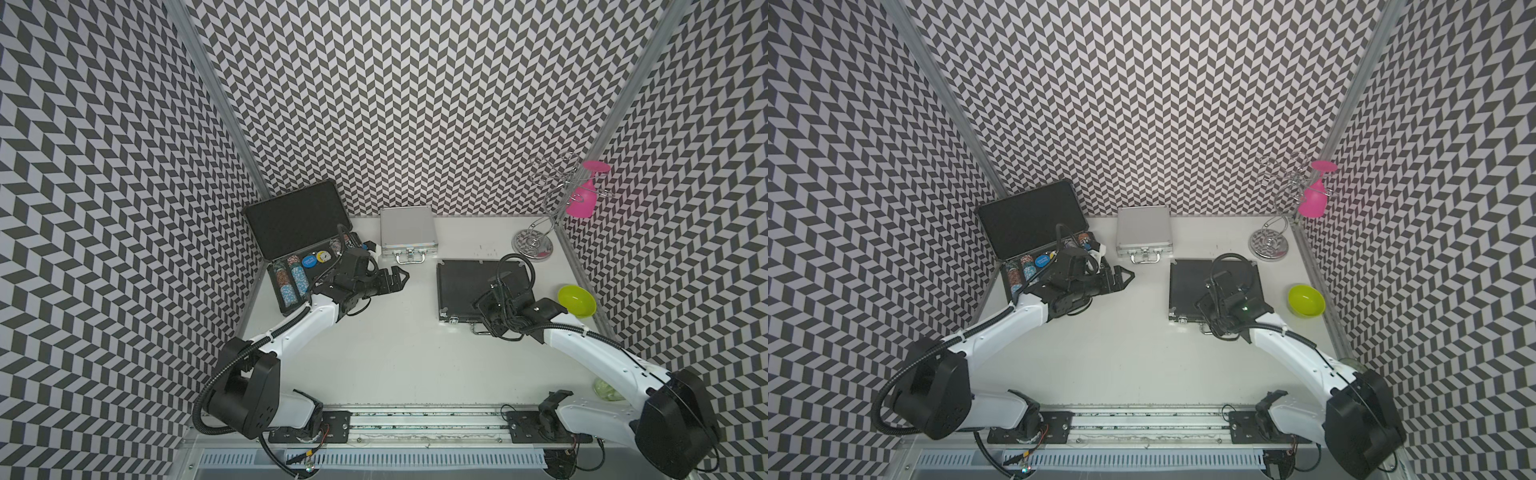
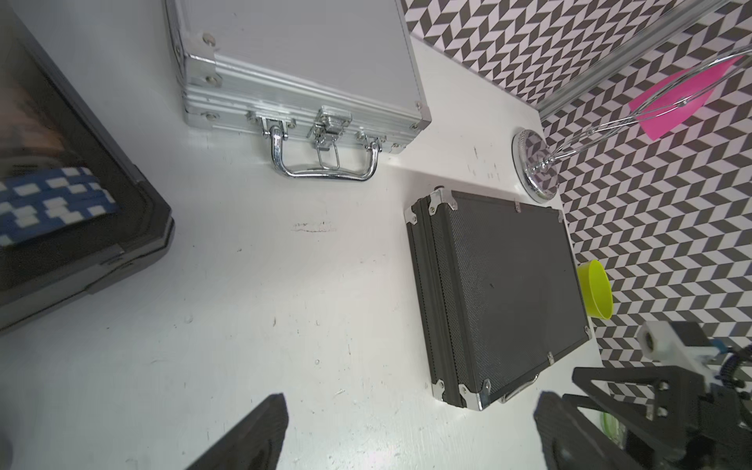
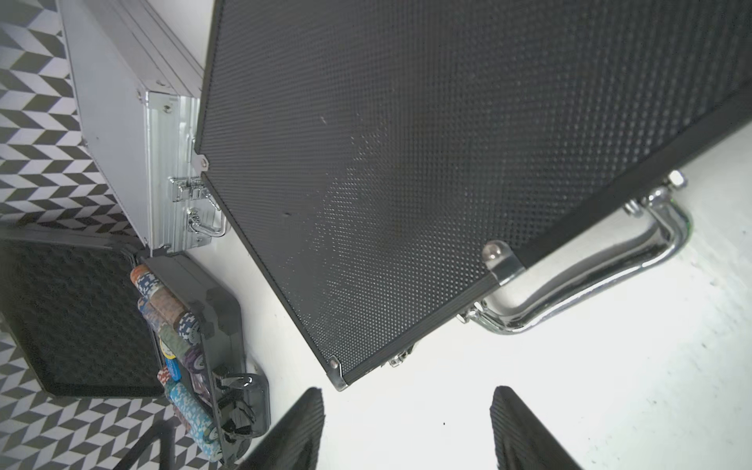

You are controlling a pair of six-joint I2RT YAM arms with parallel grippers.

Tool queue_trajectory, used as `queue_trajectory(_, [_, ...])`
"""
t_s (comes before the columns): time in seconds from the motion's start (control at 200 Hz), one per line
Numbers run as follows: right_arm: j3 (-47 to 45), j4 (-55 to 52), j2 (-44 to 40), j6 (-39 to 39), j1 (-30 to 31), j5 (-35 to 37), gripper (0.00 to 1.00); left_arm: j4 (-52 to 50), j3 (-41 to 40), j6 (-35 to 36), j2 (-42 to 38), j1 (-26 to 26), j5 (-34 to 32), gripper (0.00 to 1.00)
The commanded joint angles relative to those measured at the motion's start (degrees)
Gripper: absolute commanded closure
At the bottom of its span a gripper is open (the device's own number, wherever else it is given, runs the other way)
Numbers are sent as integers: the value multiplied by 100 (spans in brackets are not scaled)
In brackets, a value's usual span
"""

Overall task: Close the poker set cases
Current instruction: Move the poker set case to the center of the board.

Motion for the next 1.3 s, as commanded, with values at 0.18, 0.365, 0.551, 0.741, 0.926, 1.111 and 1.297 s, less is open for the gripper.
queue_trajectory(0.18, [-249, 21, 18, 1067, 168, 522, 32, -158, -176, 159, -265, 215, 83, 3])
queue_trajectory(0.365, [-344, 511, 344, 1317, 138, 856, 31, -185, -228, 223, -349, 286, 109, 3])
queue_trajectory(0.551, [-279, 730, 856, 1638, 66, 1099, 31, -211, -331, 299, -365, 366, 107, 3])
queue_trajectory(0.741, [-584, 1311, 990, 2041, 3, 1435, 36, -234, -356, 386, -358, 390, 102, 3])
queue_trajectory(0.926, [-677, 1692, 1123, 2043, -231, 1485, 43, -234, -378, 422, -305, 411, 57, 3])
queue_trajectory(1.111, [-671, 2103, 1398, 1697, -443, 1185, 47, -180, -439, 423, -256, 416, 32, 3])
queue_trajectory(1.297, [-852, 2479, 1524, 1872, -506, 1148, 51, -157, -457, 412, -177, 422, 31, 3])
